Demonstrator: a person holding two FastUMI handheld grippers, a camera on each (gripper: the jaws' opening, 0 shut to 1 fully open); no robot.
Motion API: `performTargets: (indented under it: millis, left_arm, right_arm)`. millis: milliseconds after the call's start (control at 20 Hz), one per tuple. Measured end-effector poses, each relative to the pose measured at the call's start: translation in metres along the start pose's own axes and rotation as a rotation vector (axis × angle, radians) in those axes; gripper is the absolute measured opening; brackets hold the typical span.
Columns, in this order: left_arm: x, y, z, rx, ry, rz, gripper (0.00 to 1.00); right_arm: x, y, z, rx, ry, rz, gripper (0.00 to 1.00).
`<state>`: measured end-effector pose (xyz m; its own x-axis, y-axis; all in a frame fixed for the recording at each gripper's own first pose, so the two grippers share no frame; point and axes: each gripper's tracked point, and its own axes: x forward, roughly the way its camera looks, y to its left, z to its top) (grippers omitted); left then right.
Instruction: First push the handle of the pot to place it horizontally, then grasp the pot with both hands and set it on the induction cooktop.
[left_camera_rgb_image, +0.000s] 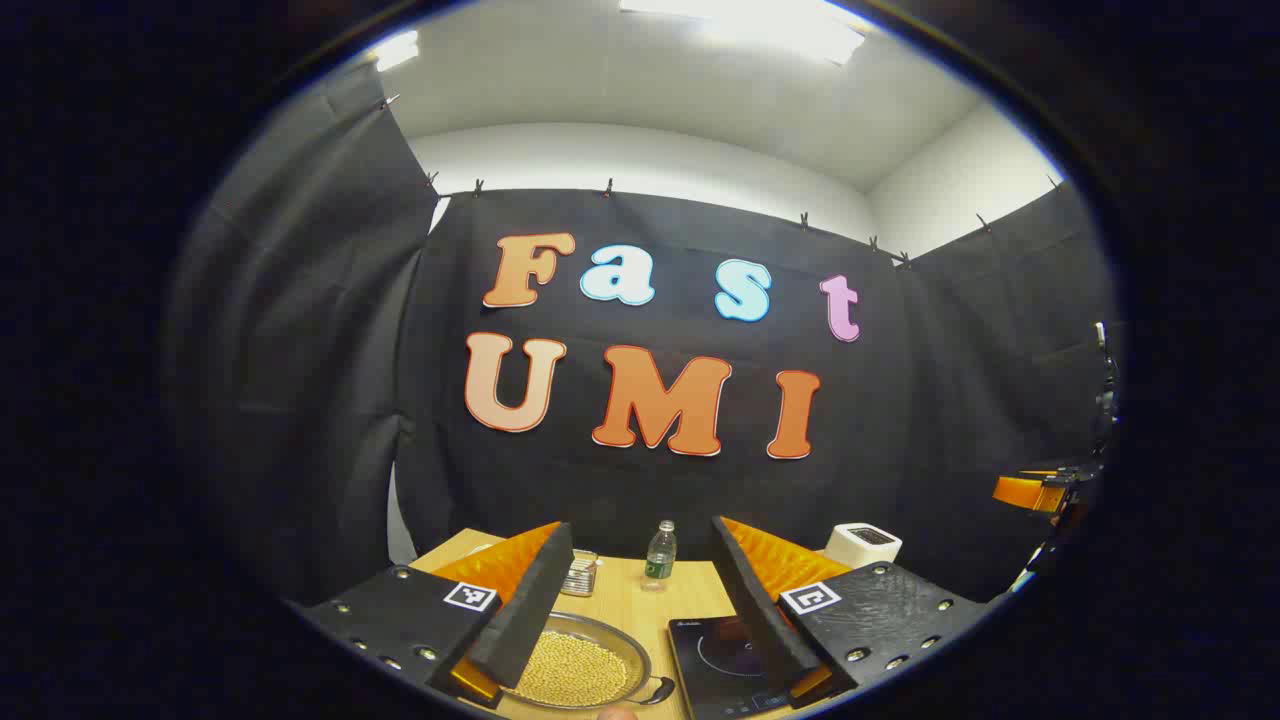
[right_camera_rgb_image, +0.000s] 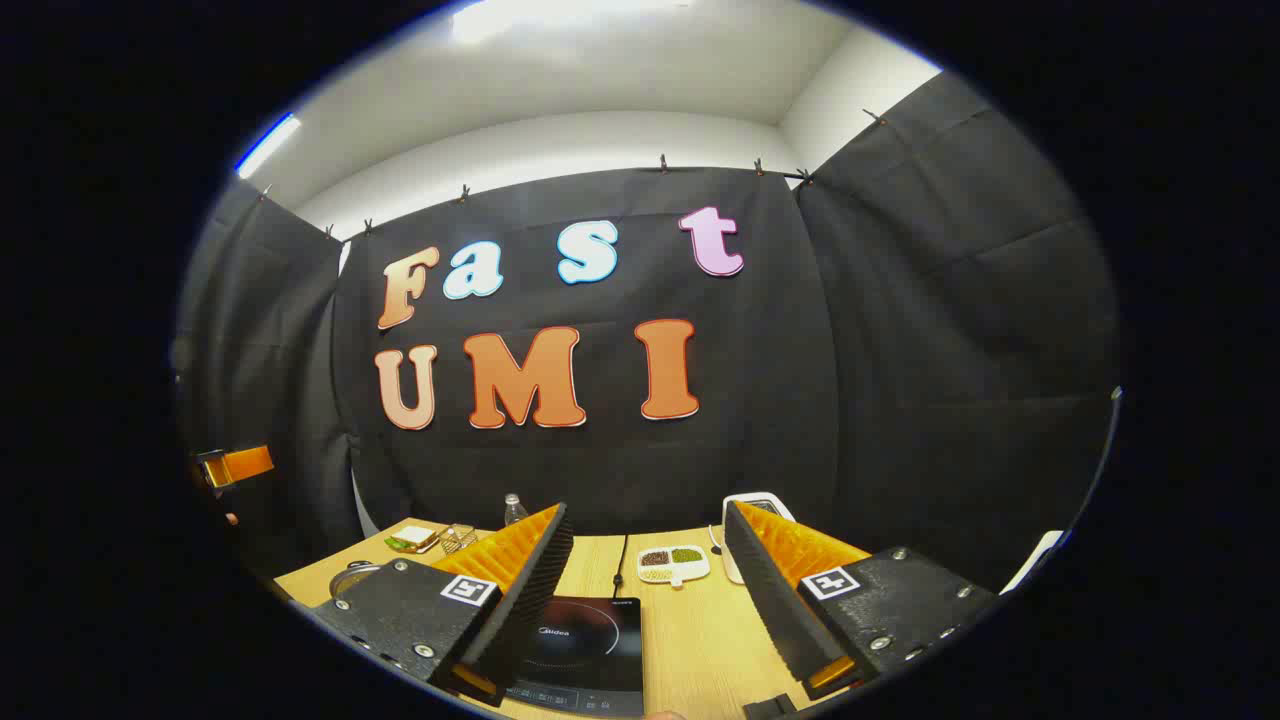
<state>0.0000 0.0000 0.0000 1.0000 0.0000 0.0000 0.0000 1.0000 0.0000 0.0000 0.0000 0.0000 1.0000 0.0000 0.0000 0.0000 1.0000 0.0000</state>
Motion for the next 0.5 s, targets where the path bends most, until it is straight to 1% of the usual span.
performTargets:
  millis: [100,150,200,350,500]
  left_arm:
    - [0.0017,-0.0019,0.0003,0.012,-0.008,-0.004,0.87]
    - [0.0025,-0.0010,0.0023,0.021,-0.015,-0.003,0.87]
    - [0.0040,-0.0025,0.0019,0.022,-0.019,-0.004,0.87]
    - [0.0031,-0.0057,-0.0016,0.019,-0.015,-0.015,0.87]
    - [0.0050,-0.0013,-0.0052,0.027,-0.006,-0.010,0.87]
  right_arm:
    - [0.0014,0.0006,0.0009,0.001,0.000,0.004,0.95]
    - [0.0013,0.0001,0.0024,-0.003,-0.003,0.000,1.00]
    - [0.0018,-0.0011,0.0033,-0.008,-0.004,-0.003,0.95]
    - [0.0036,0.0017,0.0040,-0.011,-0.008,0.000,0.95]
    - [0.0089,0.0050,-0.0001,-0.004,0.006,0.009,0.95]
